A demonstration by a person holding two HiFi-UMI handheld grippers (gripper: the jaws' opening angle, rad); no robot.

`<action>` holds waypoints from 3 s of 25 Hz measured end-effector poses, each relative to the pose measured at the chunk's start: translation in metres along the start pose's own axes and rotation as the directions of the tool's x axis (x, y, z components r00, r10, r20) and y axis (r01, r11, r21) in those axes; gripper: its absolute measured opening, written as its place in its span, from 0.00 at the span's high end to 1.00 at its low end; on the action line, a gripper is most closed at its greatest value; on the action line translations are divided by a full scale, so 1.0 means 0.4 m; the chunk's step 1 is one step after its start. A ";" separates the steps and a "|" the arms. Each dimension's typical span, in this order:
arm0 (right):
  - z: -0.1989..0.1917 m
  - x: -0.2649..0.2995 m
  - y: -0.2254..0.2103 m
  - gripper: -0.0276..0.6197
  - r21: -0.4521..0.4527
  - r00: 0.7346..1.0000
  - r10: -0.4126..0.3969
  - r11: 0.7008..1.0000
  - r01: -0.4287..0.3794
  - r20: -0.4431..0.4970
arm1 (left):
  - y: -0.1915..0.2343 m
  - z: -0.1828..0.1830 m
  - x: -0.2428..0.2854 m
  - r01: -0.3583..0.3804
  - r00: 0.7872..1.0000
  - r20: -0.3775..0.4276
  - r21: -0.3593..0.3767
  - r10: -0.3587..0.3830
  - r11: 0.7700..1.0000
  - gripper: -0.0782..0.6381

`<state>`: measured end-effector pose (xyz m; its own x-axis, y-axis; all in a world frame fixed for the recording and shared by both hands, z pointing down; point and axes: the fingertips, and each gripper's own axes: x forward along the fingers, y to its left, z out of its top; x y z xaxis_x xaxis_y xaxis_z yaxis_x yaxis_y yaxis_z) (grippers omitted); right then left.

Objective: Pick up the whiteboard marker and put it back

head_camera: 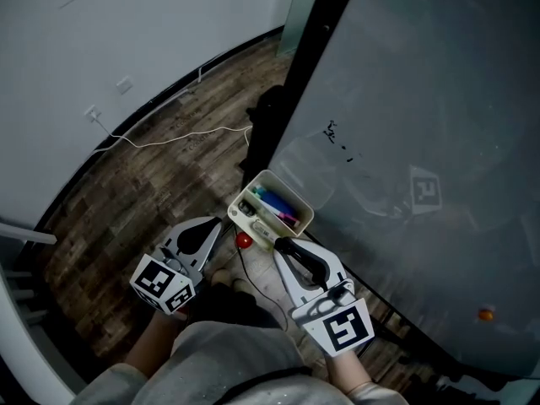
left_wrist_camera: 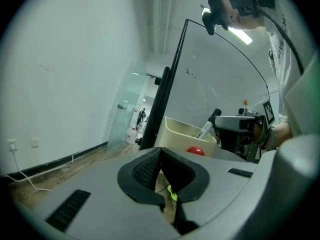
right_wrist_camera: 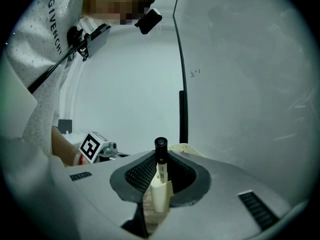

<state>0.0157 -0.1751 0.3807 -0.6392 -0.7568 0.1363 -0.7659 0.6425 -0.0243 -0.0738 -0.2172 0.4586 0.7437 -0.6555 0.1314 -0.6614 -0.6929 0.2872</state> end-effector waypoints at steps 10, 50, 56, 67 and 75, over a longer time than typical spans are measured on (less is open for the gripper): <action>-0.015 0.006 0.002 0.84 -0.003 1.000 0.005 1.000 -0.005 -0.011 | -0.010 -0.028 0.003 0.007 1.000 -0.021 -0.019 -0.008 1.000 0.87; -0.055 -0.021 0.011 0.84 -0.001 1.000 -0.005 1.000 0.005 -0.020 | -0.028 -0.062 -0.016 0.001 1.000 -0.031 -0.036 -0.002 0.999 0.87; -0.062 -0.025 0.014 0.84 -0.002 1.000 -0.007 1.000 0.007 -0.020 | -0.033 -0.071 -0.020 -0.004 0.999 -0.032 -0.041 0.002 0.999 0.87; -0.074 -0.033 0.020 0.82 -0.024 1.000 -0.004 1.000 0.003 -0.029 | -0.044 -0.082 -0.025 -0.010 0.999 -0.037 -0.041 0.008 0.999 0.87; -0.085 -0.041 0.029 0.82 -0.031 0.999 0.021 0.999 -0.022 -0.033 | -0.057 -0.084 -0.031 -0.019 0.999 -0.035 -0.042 0.018 0.999 0.87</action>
<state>0.0196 -0.1513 0.4118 -0.6522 -0.7390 0.1689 -0.7494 0.6621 0.0031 -0.0645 -0.1831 0.4823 0.7348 -0.6568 0.1693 -0.6709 -0.6668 0.3245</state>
